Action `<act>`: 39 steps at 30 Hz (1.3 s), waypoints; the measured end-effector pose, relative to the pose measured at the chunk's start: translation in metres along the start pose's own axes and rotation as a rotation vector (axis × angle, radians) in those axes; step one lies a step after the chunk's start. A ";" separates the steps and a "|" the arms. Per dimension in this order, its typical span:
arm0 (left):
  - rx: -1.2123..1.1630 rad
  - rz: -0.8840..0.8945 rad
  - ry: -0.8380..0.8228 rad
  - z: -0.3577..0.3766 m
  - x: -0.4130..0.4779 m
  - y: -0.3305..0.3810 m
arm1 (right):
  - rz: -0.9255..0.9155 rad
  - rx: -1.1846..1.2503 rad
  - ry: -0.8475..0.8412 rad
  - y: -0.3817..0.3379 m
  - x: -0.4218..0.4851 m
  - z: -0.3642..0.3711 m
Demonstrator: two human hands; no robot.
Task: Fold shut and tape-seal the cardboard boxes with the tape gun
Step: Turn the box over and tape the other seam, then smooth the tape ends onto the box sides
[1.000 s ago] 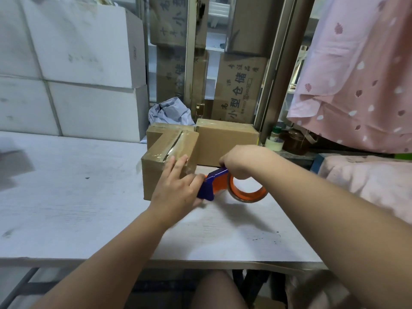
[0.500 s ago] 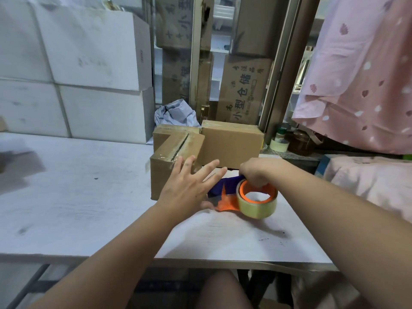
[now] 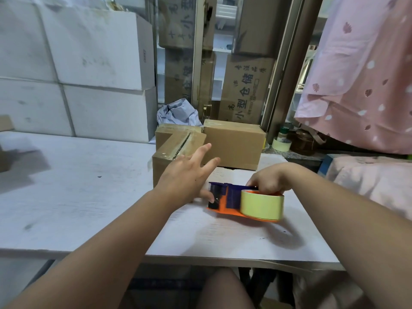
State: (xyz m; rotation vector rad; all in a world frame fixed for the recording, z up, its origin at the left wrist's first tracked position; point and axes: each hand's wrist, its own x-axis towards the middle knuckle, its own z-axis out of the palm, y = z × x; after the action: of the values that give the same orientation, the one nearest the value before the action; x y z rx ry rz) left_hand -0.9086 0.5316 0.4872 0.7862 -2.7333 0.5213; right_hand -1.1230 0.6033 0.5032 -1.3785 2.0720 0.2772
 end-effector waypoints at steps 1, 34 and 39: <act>-0.010 -0.005 0.001 0.000 0.002 -0.001 | 0.002 0.046 -0.014 0.003 0.000 0.001; -0.382 -0.179 0.168 -0.003 0.018 -0.007 | 0.263 0.098 0.429 0.002 0.027 0.014; -0.933 -0.403 0.639 0.000 0.004 -0.022 | 0.324 0.150 0.483 -0.001 0.028 0.010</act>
State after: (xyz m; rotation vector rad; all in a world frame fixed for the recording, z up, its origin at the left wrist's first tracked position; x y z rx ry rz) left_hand -0.8999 0.5123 0.4950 0.6945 -1.8182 -0.4916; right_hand -1.1255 0.5868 0.4789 -1.0901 2.6558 -0.0924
